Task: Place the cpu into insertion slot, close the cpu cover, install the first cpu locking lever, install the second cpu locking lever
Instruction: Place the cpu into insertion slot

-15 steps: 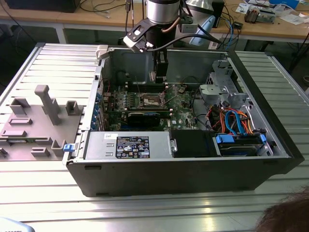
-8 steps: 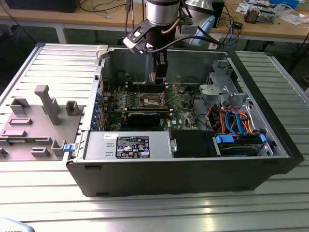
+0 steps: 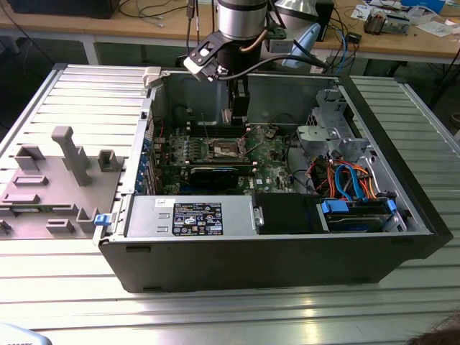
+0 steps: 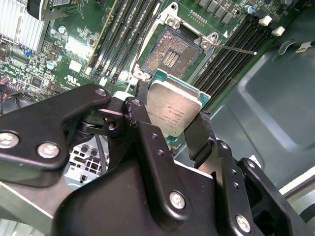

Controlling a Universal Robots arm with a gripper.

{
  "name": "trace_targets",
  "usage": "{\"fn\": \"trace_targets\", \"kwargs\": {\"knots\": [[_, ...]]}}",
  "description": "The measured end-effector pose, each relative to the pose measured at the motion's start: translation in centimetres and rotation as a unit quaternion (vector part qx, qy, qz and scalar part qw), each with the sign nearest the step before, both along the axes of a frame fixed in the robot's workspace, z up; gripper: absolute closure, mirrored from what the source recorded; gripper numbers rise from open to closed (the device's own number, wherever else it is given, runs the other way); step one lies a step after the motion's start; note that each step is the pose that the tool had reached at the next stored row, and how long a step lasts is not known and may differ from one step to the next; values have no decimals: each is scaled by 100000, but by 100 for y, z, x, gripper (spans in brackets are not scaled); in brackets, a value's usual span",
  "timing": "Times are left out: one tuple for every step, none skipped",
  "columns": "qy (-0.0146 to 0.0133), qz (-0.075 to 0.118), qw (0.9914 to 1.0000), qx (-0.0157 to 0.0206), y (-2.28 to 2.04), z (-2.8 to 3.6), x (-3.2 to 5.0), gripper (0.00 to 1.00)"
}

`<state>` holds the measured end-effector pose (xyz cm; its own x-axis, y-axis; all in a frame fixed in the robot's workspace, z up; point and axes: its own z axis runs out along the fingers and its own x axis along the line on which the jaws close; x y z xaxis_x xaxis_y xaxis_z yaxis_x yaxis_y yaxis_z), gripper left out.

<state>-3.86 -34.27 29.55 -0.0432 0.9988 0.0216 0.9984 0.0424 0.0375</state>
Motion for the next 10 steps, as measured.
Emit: {"fn": "trace_targets", "kwargs": {"knots": [[3,0,100000,-1,0,-1,0,45],[1,0,100000,-3,0,-3,0,45],[0,3,100000,-4,0,-4,0,45],[1,1,100000,-3,0,-7,0,45],[2,2,100000,-2,0,-10,0,45],[1,0,100000,-1,0,-11,0,45],[1,2,100000,-1,0,-12,0,45],[1,1,100000,-2,0,-15,0,45],[1,1,100000,-3,0,-17,0,45],[1,3,100000,-6,0,-19,0,45]]}}
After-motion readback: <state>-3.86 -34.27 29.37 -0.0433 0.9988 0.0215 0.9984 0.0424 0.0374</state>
